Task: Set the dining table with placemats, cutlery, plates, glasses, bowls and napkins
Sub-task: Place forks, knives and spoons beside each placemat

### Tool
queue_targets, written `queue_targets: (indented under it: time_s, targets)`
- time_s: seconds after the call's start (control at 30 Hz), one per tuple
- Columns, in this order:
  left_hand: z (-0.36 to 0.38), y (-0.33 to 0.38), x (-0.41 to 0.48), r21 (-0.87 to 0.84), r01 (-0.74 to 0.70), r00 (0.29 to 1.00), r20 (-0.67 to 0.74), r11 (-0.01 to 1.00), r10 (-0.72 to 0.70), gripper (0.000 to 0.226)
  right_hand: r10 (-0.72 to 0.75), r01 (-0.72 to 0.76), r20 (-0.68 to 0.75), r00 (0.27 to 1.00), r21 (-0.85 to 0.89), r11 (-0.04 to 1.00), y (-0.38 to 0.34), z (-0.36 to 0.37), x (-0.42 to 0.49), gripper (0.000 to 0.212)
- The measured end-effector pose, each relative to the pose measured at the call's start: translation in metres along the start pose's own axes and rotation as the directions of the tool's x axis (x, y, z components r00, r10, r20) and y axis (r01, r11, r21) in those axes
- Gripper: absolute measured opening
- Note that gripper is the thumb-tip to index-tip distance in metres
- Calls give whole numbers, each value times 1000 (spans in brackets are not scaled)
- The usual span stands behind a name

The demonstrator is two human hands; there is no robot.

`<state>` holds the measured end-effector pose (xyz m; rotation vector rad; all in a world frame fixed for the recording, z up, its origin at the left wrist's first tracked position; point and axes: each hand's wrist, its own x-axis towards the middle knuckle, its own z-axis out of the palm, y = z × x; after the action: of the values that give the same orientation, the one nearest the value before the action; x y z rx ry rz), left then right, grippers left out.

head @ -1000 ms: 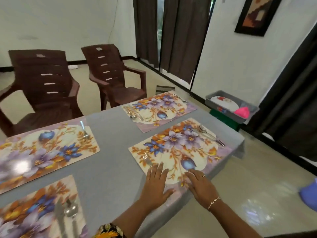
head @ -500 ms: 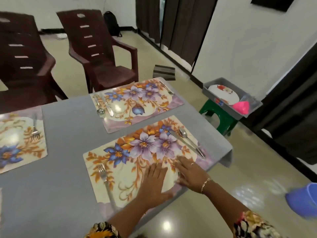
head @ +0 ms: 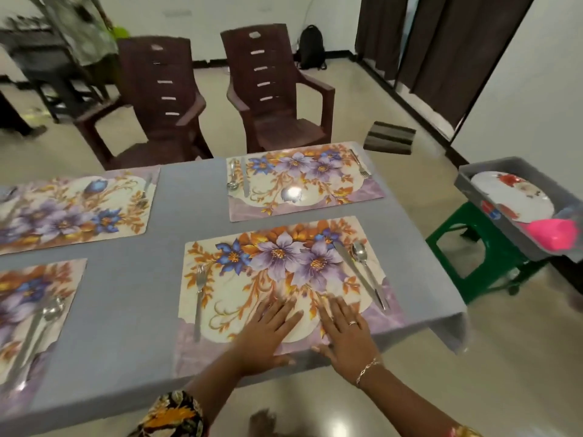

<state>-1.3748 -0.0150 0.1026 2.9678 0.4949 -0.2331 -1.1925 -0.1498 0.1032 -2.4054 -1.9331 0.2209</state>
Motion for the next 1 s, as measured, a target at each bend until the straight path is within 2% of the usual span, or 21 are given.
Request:
queue_targets:
  time_s: [0.1, 0.17, 0.23, 0.27, 0.3, 0.37, 0.5, 0.6, 0.7, 0.77, 0.8, 0.87, 1.0]
  targets:
    - [-4, 6, 1, -50, 66, 996, 64, 997, -63, 88, -35, 35, 10, 999, 21, 999, 2, -4, 3, 70]
    - [-15, 19, 8, -69, 145, 989, 3, 987, -146, 75, -57, 61, -42, 997, 79, 995, 13, -12, 7, 54]
    - [-30, 34, 22, -115, 169, 983, -54, 979, -176, 75, -53, 68, -140, 989, 101, 993, 34, -26, 17, 39]
    - [-35, 42, 34, -146, 153, 985, -58, 977, -163, 76, -27, 42, -174, 984, 85, 996, 48, -34, 23, 38]
    - [-39, 49, 46, -146, 154, 987, -14, 977, -158, 76, 10, 4, -181, 983, 80, 997, 64, -40, 27, 46]
    - [-46, 66, 72, -156, 162, 987, 20, 974, -160, 74, 60, -50, -126, 990, 78, 996, 89, -51, 35, 66]
    - [-58, 92, 115, -122, 150, 988, 65, 981, -143, 75, -65, 63, 29, 997, 70, 996, 109, -61, 44, 56]
    - [-55, 96, 130, -32, 169, 981, 98, 985, -166, 82, -51, 38, 150, 987, 91, 995, 113, -66, 47, 57]
    - [-51, 91, 129, -39, 98, 991, 94, 994, -94, 77, -75, 62, 168, 983, 84, 995, 117, -65, 48, 57]
    - [-57, 84, 126, -23, 120, 987, 112, 992, -117, 71, -73, 58, 170, 983, 93, 994, 118, -64, 47, 60]
    - [-56, 82, 126, -28, 107, 992, 64, 994, -105, 69, -59, 41, 166, 984, 113, 993, 118, -64, 46, 61]
    - [-55, 82, 127, -107, 96, 994, 57, 990, -91, 68, -38, 14, 151, 988, 151, 988, 119, -64, 46, 61]
    - [-53, 84, 136, -131, 133, 991, 17, 983, -132, 57, -54, 35, 150, 987, 124, 992, 122, -71, 45, 58]
